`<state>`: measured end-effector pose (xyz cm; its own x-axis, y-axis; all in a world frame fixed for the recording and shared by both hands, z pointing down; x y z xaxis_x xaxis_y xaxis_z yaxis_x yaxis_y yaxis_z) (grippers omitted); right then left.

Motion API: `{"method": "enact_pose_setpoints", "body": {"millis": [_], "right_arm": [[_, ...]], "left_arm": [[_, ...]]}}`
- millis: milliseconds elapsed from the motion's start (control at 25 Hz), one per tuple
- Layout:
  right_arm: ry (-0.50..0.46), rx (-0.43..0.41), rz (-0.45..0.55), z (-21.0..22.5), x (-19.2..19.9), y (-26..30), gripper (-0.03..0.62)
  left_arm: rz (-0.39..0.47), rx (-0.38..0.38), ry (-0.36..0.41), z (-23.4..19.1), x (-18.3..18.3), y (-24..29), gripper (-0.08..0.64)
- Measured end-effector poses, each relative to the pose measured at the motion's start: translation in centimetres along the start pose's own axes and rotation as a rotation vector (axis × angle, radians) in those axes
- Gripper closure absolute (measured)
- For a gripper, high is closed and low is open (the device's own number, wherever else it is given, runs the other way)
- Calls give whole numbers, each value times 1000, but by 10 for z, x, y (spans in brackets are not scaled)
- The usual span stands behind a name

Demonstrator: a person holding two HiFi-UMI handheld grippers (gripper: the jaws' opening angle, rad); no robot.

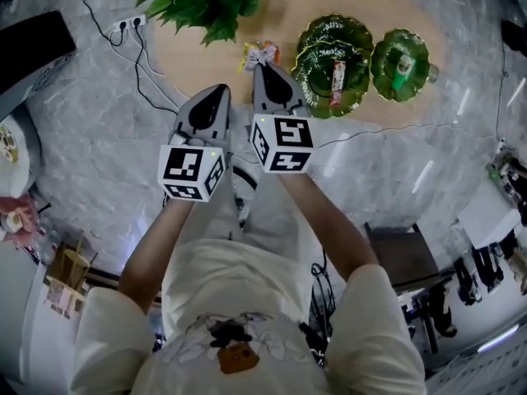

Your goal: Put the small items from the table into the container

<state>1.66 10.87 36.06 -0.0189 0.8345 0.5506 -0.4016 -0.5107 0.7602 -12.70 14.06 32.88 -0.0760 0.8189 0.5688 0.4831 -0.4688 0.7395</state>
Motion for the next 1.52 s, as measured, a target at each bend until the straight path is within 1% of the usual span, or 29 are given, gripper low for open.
{"method": "enact_pose_setpoints", "body": {"millis": [80, 280, 560, 840, 1240, 1520], "right_arm": [[-27, -2, 24, 1, -3, -10, 581], [-54, 6, 66, 12, -6, -33, 580], [-24, 41, 97, 40, 1, -57, 581], [-6, 81, 105, 68, 12, -74, 581], [-3, 108, 112, 97, 23, -88, 581], [12, 129, 71, 116, 36, -85, 580]], "left_arm": [[2, 8, 13, 7, -2, -1, 552], [-2, 23, 44, 27, -4, -3, 552], [-5, 50, 83, 55, -7, 4, 552], [-15, 75, 120, 81, -9, 13, 552], [-45, 107, 151, 111, -4, 33, 552], [-73, 126, 172, 124, 0, 45, 552]]}}
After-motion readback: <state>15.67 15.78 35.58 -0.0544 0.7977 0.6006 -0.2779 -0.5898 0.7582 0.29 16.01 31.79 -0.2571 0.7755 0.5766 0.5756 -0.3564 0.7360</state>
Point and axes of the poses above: the fingertips, and each gripper's own axes: y forward along the fingers, z to its right, x out of its underside, the point moved 9 cm from there along -y, backward along the fingers, and after that the axes turned 11 degrees about -z, right-handed, at the moved point
